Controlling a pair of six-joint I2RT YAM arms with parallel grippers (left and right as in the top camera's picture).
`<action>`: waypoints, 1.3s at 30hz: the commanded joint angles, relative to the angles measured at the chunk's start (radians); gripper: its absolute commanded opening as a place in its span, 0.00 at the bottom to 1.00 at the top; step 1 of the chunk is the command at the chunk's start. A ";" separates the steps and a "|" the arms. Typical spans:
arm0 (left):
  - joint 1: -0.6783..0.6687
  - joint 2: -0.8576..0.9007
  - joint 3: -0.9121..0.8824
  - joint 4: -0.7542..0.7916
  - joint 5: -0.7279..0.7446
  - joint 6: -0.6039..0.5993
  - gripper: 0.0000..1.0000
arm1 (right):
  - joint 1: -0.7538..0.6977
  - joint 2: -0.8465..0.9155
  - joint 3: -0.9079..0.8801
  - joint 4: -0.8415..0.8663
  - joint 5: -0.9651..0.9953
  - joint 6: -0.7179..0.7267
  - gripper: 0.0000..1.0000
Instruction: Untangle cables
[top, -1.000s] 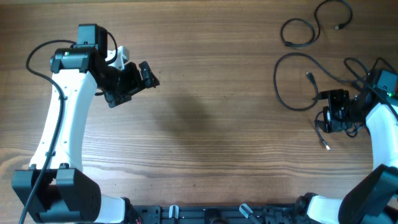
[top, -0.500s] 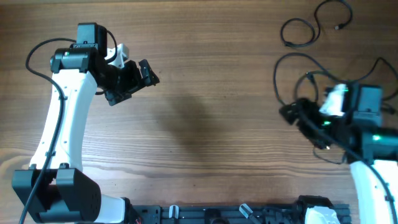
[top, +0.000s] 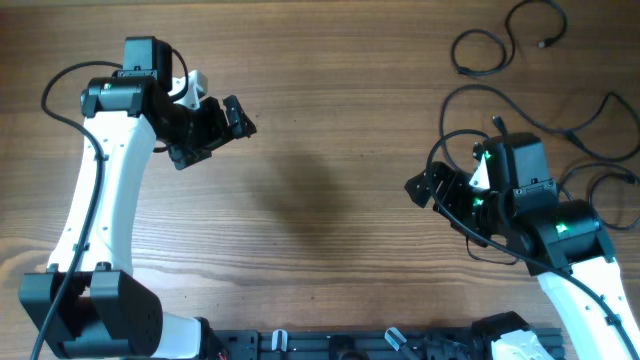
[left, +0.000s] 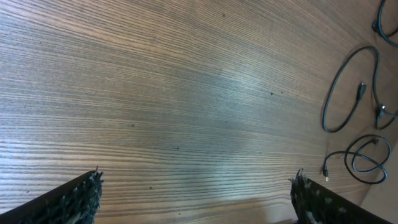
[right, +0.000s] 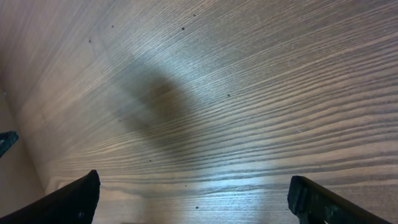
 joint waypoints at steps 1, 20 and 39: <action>0.006 -0.009 0.012 0.001 -0.006 -0.005 1.00 | 0.004 -0.009 0.017 -0.001 0.039 0.014 1.00; 0.006 -0.009 0.012 0.001 -0.006 -0.005 1.00 | 0.003 -0.004 -0.022 0.103 0.192 -0.253 1.00; 0.006 -0.009 0.012 0.001 -0.006 -0.005 1.00 | -0.302 -0.595 -0.587 0.748 -0.070 -0.664 1.00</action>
